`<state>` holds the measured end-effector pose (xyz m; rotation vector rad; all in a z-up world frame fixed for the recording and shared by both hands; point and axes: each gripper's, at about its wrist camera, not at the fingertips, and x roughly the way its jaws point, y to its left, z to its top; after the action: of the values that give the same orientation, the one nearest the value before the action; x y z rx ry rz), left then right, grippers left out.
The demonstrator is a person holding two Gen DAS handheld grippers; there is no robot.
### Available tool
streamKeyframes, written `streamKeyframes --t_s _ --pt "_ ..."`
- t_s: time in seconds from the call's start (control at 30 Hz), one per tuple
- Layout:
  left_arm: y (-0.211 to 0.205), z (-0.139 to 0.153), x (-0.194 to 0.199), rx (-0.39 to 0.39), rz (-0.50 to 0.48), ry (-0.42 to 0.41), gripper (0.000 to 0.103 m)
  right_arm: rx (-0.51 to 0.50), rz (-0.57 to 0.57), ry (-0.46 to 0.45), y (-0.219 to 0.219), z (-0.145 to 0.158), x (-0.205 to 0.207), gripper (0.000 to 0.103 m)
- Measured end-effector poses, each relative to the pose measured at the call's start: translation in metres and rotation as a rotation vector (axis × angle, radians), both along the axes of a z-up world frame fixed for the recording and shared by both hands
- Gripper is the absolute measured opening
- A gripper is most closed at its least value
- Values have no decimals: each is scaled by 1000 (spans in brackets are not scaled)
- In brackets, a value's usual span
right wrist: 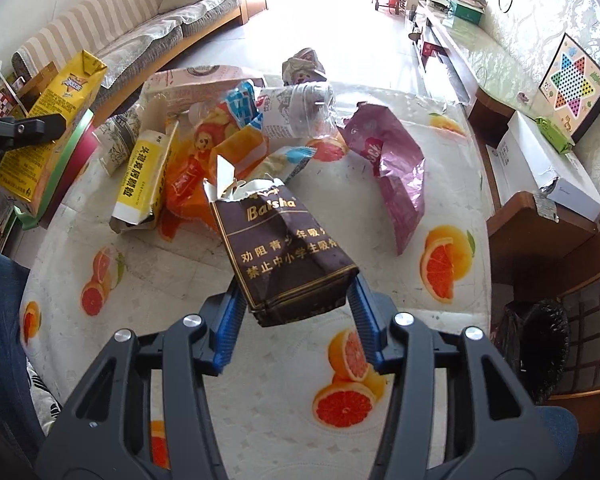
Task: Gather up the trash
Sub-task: 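Lift the iced-tea carton with the left tool while the right grasps the dark brown Baisha box, then drop the iced-tea carton into the bin with the left tool while the right carries the brown box over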
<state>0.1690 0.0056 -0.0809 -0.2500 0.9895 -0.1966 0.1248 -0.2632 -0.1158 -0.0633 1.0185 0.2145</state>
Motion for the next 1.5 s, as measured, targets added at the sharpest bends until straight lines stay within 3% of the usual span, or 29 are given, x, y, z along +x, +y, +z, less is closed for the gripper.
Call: streamKeyframes --t_s 0.37,0.73,1.1,1.33,1.43,1.5 --pt "26 22 -18 18 31 -55 62 65 27 -132 25 59 -8 48" --pt "130 39 -19 58 195 -94 62 136 198 -217 129 86 24 49" --pt "220 13 -8 79 334 -49 62 181 359 -236 249 94 55 48" --pt "244 -12 3 55 350 4 63 182 397 -222 284 92 69 48" --pt "248 -21 6 51 357 28 67 179 403 -219 291 91 73 48" --pt "250 -22 6 48 371 19 77 176 406 -216 295 91 74 48"
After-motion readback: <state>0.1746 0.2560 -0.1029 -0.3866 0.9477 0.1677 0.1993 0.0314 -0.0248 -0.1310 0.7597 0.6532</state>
